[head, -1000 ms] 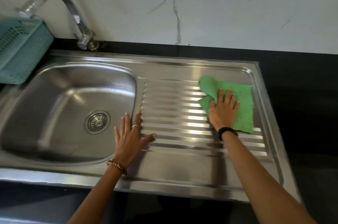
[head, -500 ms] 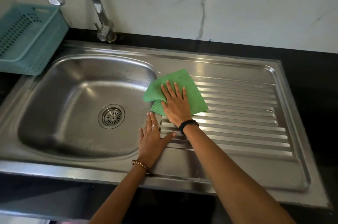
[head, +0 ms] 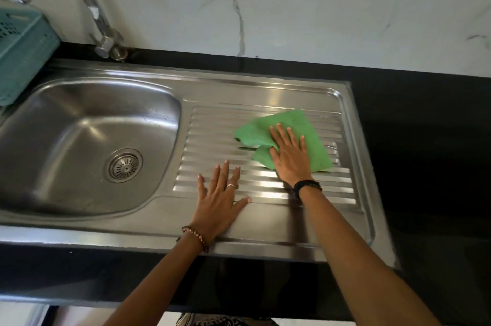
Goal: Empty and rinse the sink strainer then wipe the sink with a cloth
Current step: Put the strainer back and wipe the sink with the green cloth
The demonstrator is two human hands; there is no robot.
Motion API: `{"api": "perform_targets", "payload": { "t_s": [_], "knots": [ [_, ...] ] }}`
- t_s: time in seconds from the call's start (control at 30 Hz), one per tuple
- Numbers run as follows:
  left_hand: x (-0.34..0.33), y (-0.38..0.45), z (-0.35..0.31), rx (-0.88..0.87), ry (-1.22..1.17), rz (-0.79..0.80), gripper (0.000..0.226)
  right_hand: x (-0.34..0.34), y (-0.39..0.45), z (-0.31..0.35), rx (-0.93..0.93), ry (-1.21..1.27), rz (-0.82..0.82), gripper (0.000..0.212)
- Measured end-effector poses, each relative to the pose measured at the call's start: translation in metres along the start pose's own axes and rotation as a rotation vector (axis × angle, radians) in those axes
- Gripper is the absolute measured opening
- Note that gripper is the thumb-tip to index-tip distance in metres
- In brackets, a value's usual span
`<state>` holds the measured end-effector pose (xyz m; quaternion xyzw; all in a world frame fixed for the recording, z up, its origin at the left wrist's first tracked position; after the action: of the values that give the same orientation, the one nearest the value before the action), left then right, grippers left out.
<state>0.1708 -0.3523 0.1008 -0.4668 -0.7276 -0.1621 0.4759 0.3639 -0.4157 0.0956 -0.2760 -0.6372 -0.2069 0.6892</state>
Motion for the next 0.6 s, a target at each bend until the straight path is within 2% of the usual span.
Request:
{"api": "perform_targets", "payload": {
  "t_s": [0.13, 0.2, 0.47, 0.6],
  "knots": [
    [-0.008, 0.004, -0.007, 0.052, -0.033, 0.001, 0.077, 0.004, -0.022, -0.079, -0.171, -0.018, 0.002, 0.054],
    [-0.007, 0.002, -0.006, 0.051, -0.028, 0.001, 0.076, 0.005, -0.031, -0.095, -0.202, -0.014, 0.011, 0.054],
    [-0.004, 0.001, -0.002, 0.018, -0.061, 0.019, 0.076, -0.011, -0.088, -0.07, -0.322, 0.011, -0.016, 0.058],
    [0.003, -0.001, 0.012, 0.015, -0.102, -0.016, 0.078, -0.002, -0.067, -0.069, -0.381, 0.008, -0.002, 0.057]
  ]
}}
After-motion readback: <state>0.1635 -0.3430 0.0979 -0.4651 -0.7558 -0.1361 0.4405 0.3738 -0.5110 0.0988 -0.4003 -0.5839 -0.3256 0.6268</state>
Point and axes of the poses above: each hand's wrist, its own y-axis towards the middle knuckle, its own x-axis out of the back of the hand, z = x × y, the point moved 2 cm from there along y, towards the middle knuckle, and after that the axes turned 12 degrees about -y, right-handed, at the moved point
